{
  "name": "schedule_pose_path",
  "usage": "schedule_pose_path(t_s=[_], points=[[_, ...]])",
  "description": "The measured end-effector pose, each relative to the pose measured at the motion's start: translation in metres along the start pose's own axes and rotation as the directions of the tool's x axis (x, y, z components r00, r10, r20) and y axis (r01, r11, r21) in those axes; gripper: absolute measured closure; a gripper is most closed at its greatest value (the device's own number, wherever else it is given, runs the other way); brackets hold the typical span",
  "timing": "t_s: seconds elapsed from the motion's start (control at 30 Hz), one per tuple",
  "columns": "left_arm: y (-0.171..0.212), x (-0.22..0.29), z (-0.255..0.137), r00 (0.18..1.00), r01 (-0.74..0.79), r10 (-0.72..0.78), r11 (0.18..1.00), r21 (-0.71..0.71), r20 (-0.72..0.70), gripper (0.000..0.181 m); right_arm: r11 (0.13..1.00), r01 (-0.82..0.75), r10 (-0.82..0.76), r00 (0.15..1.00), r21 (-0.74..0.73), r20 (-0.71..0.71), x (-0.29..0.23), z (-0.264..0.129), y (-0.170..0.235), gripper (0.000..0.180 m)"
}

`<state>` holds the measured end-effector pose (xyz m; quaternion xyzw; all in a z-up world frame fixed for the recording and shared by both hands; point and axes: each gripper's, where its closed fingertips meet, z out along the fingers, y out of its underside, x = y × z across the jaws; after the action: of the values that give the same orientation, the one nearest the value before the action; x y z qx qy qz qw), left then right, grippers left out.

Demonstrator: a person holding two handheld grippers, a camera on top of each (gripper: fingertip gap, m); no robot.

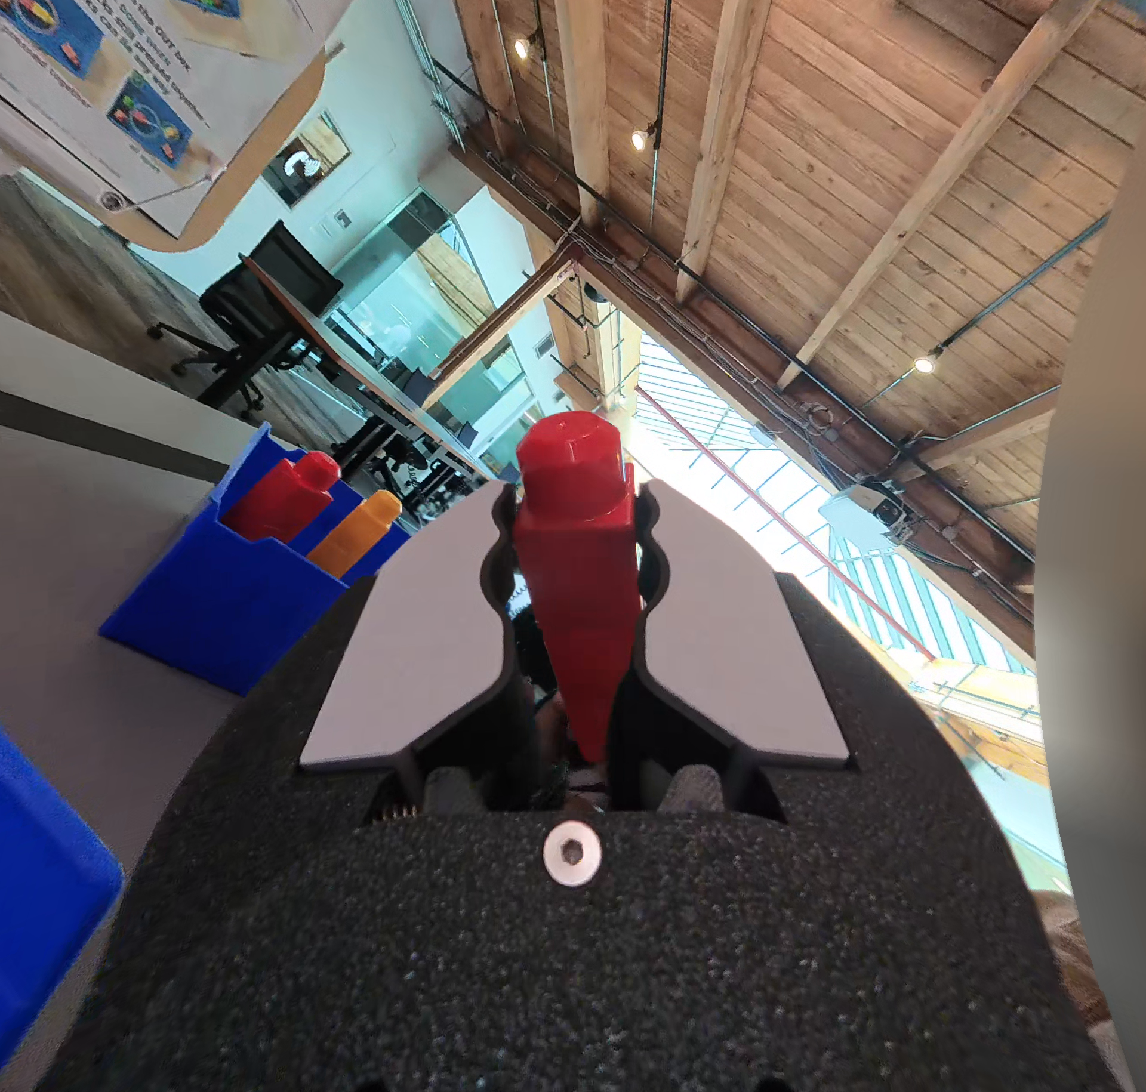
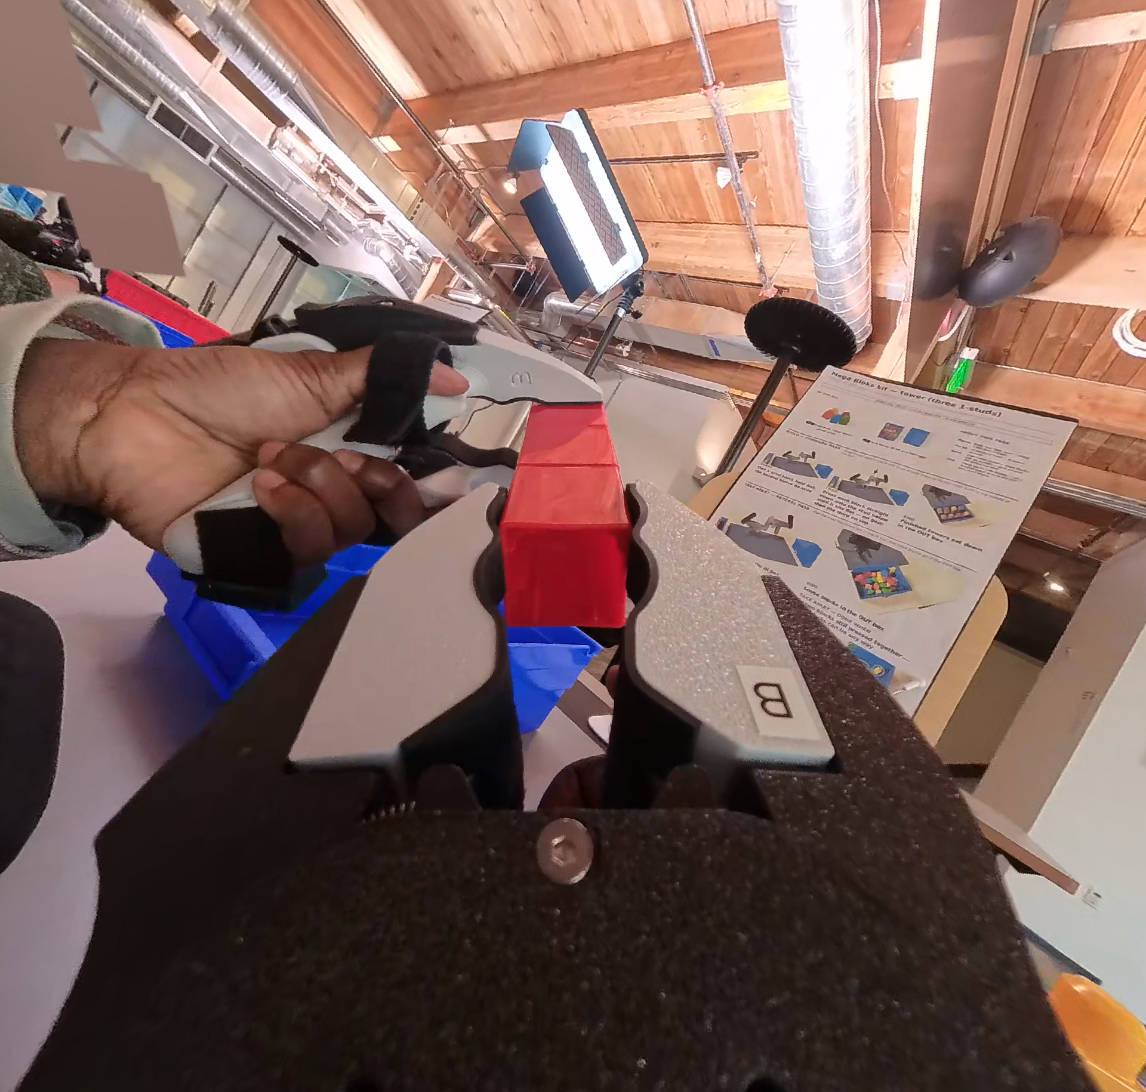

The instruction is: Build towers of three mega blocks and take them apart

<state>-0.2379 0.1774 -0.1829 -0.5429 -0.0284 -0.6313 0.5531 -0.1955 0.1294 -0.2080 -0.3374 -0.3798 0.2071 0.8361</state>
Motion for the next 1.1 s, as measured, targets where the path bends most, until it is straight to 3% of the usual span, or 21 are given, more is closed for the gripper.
schedule_pose_path(t_s=[0.27, 0.7, 1.1], points=[[0.009, 0.003, 0.0, 0.98, 0.185, -0.191, 0.978, -0.092, -0.057, 0.144, 0.997, 0.001, -0.001, 1.0, 0.075, -0.003, 0.001, -0.003, -0.011, 0.144], [0.015, 0.009, -0.016, 0.953, 0.235, -0.272, 0.942, -0.24, -0.133, 0.144, 0.983, 0.146, -0.152, 0.987, 0.11, 0.047, -0.015, -0.004, -0.02, 0.144], [0.015, 0.017, -0.018, 0.949, 0.196, -0.245, 0.951, -0.241, -0.197, 0.145, 0.983, 0.124, -0.131, 0.99, 0.137, 0.043, -0.017, -0.004, -0.024, 0.144]])
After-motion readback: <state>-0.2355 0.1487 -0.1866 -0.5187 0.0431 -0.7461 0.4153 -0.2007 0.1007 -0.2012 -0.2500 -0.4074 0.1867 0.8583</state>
